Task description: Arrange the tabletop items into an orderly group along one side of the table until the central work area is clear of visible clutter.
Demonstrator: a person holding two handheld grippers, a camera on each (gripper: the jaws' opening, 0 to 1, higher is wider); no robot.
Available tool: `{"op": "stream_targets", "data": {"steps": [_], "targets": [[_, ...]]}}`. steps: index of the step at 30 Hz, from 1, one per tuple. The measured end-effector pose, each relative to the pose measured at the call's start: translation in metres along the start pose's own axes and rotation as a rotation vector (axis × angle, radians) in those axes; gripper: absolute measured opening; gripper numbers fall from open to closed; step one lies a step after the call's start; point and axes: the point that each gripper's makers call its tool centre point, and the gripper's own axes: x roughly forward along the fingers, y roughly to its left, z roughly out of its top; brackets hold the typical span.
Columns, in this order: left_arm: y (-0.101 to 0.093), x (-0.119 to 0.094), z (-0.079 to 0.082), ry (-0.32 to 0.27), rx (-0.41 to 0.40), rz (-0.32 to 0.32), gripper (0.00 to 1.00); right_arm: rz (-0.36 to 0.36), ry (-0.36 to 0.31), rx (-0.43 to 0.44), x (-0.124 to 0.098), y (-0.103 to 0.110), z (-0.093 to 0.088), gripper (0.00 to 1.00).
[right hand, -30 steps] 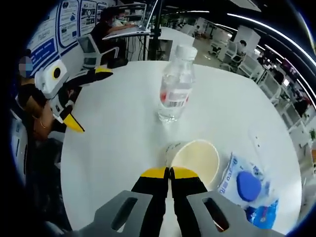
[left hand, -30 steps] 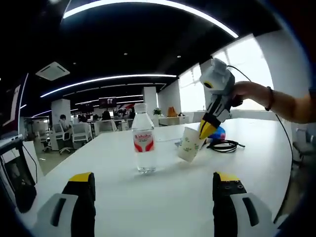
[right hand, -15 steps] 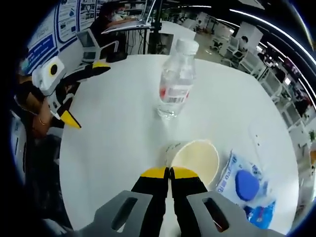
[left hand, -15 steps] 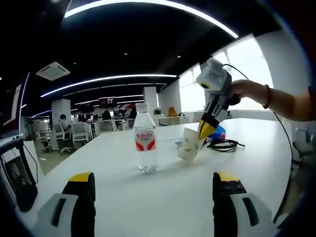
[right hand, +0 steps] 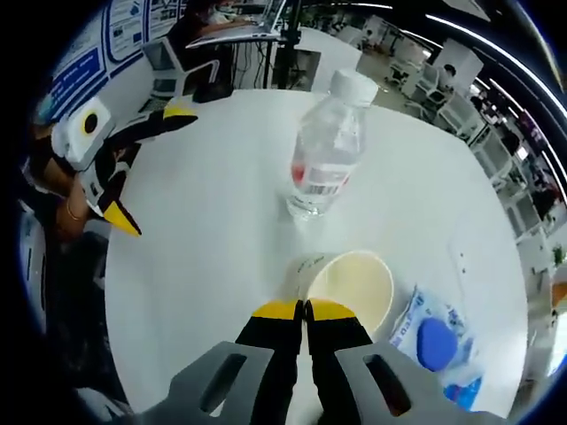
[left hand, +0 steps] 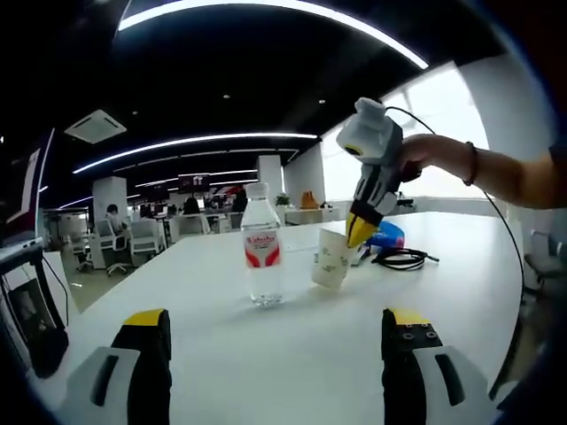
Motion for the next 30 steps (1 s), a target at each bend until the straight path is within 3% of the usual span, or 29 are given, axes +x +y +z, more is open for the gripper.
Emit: {"op": "stream_targets", "data": {"steps": [30], "targets": [[0.004, -0.002, -0.003, -0.008, -0.008, 0.001, 0.99, 0.020, 0.160, -0.111, 0.011, -0.005, 0.012, 0.01]]}}
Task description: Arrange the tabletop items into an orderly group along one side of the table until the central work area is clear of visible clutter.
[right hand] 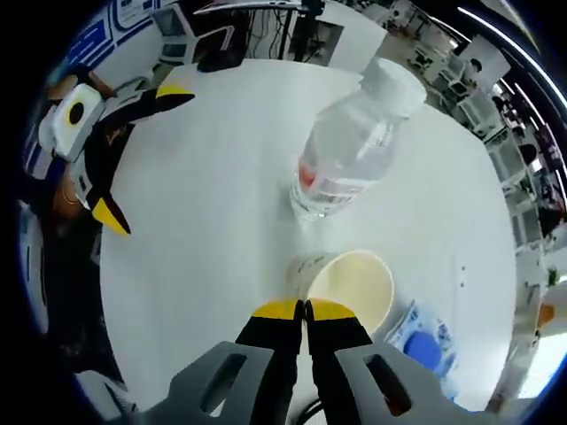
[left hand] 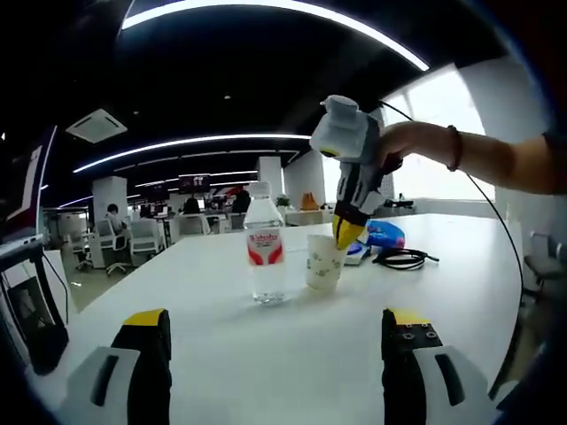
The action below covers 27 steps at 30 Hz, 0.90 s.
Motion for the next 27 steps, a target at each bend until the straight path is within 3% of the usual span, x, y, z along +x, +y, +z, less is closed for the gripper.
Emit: {"op": "stream_targets", "data": {"steps": [27], "targets": [[0.003, -0.003, 0.000, -0.003, 0.000, 0.005, 0.99, 0.010, 0.108, -0.079, 0.010, 0.010, 0.014, 0.01]]}}
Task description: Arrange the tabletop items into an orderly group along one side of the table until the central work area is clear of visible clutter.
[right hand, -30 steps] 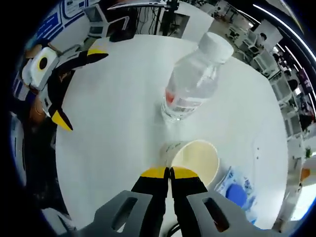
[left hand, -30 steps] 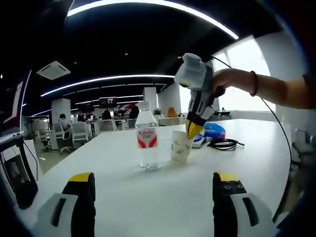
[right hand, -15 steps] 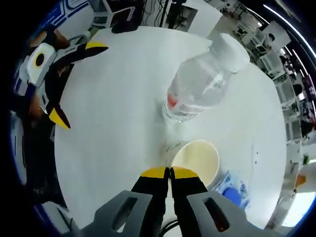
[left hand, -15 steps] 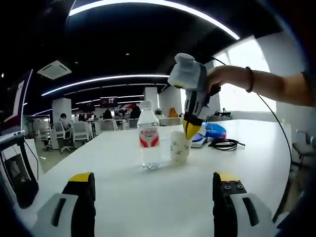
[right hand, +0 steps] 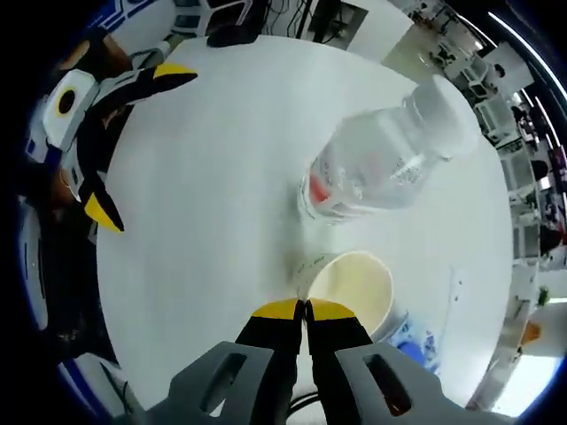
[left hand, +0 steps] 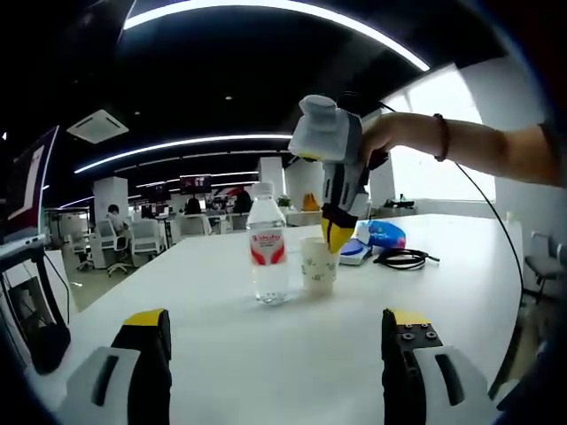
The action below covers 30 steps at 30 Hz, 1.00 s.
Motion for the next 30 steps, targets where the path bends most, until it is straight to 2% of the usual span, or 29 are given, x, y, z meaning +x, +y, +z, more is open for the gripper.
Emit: {"op": "stream_targets", "data": {"steps": [13, 23, 30], "targets": [[0.003, -0.001, -0.002, 0.001, -0.004, 0.004, 0.99, 0.011, 0.006, -0.001, 0.004, 0.003, 0.012, 0.01], [0.004, -0.001, -0.003, 0.001, -0.007, 0.001, 0.99, 0.010, 0.018, 0.007, 0.004, 0.001, 0.012, 0.01], [0.004, -0.002, -0.004, 0.005, -0.008, 0.003, 0.99, 0.054, -0.001, 0.021, 0.005, 0.008, 0.015, 0.01]]}}
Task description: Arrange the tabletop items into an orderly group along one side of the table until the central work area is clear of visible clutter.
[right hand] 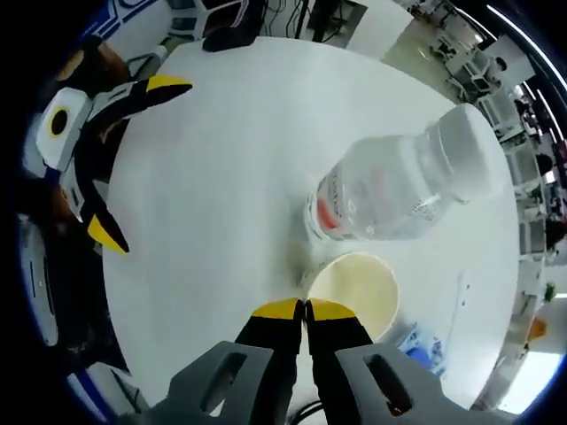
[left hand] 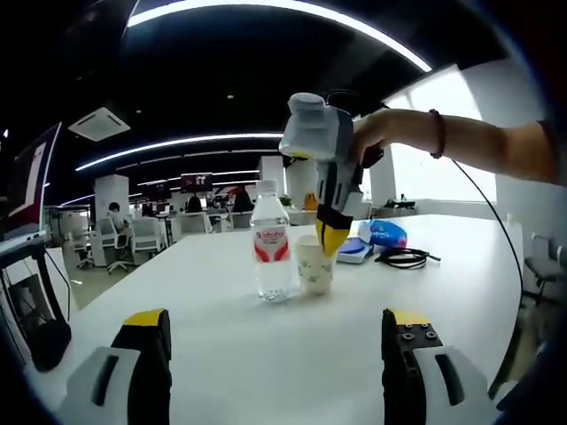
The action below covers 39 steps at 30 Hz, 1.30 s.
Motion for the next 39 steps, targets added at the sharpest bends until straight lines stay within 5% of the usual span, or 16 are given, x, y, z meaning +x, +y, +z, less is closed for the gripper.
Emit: {"op": "stream_targets", "data": {"steps": [39], "targets": [[0.001, 0.002, 0.000, -0.001, -0.003, 0.013, 0.99, -0.064, -0.048, 0.015, -0.007, -0.009, 0.001, 0.13]]}}
